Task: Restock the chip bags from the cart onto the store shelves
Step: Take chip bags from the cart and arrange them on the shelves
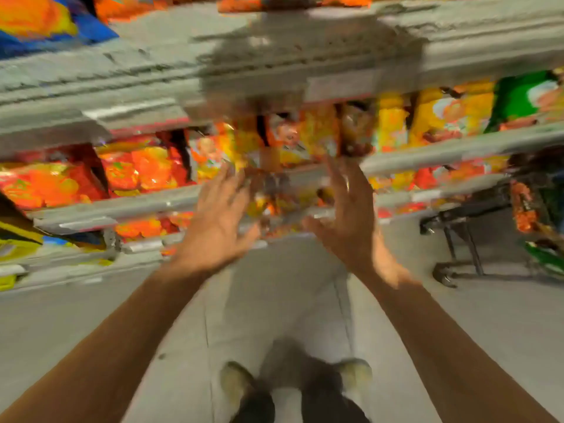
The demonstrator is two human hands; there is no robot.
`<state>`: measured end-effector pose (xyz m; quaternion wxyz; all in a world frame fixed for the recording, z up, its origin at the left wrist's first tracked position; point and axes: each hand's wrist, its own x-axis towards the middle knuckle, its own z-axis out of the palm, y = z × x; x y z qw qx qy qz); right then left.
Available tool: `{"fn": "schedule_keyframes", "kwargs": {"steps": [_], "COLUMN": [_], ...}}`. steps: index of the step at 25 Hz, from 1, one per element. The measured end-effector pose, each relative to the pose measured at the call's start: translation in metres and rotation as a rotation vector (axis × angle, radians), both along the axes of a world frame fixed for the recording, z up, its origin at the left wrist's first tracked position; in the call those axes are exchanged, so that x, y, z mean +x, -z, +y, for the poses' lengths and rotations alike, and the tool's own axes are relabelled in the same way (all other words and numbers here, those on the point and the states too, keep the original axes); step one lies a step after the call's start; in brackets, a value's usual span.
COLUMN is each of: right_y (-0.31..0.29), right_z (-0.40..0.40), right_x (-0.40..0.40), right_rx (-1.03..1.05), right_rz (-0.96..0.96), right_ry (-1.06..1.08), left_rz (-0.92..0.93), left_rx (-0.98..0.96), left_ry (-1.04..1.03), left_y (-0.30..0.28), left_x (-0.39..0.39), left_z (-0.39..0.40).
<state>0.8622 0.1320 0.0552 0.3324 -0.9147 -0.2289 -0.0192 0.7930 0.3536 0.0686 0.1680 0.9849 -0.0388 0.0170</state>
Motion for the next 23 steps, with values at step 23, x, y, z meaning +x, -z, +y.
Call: {"fn": "schedule_keyframes", "kwargs": {"steps": [23], "right_y": [-0.093], "right_z": [-0.635], "right_x": [0.062], "right_rx": [0.146], "right_rz": [0.458], "right_ry": [1.040], "left_rz": [0.235], "left_rx": [-0.281], "left_ry": [0.759], "left_y": [-0.040], "left_x": [0.361], "left_z": [-0.689]}}
